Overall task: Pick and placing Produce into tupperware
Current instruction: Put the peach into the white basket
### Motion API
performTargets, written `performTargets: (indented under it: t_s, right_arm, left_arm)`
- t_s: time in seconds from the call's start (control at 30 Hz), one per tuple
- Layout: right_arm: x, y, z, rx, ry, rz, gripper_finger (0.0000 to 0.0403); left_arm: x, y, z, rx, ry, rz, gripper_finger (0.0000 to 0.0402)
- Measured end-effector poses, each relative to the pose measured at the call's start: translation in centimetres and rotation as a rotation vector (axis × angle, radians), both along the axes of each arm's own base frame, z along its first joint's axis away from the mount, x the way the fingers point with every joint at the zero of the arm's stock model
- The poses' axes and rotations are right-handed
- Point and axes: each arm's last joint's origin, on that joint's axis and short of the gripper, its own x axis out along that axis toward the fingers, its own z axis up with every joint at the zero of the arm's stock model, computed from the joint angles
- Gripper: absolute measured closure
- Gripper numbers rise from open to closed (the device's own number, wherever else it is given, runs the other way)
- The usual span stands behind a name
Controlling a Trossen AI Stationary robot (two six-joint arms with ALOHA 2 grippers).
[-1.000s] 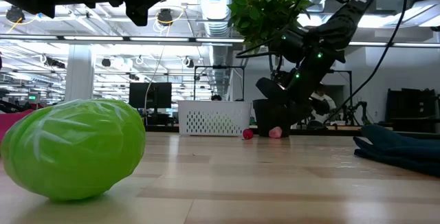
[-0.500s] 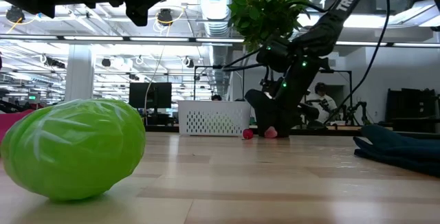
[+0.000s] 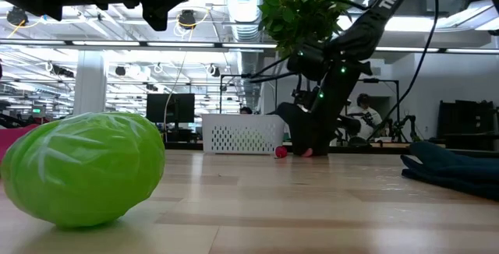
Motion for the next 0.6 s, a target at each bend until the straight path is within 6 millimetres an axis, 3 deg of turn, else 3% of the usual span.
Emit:
performTargets:
  t_s: [0.23,0.43,0.6]
  right_arm:
    - [0.9,3.7,-0.1,-0.037,0.014,0.082,0.0279]
    - [1.1,6.5,0.5,-0.088,0.023,0.142,0.0295]
    - [1.1,7.6,3.2,-0.184,-0.053,0.147,0.0303]
  left_arm:
    - [0.0,0.0,0.0,0.000,0.000,0.000,0.0192]
    - [0.0,0.0,0.0,-0.005,0.001,-0.001,0.0192]
    - [0.0,0.0,0.0,-0.005,0.001,-0.001,0.0192]
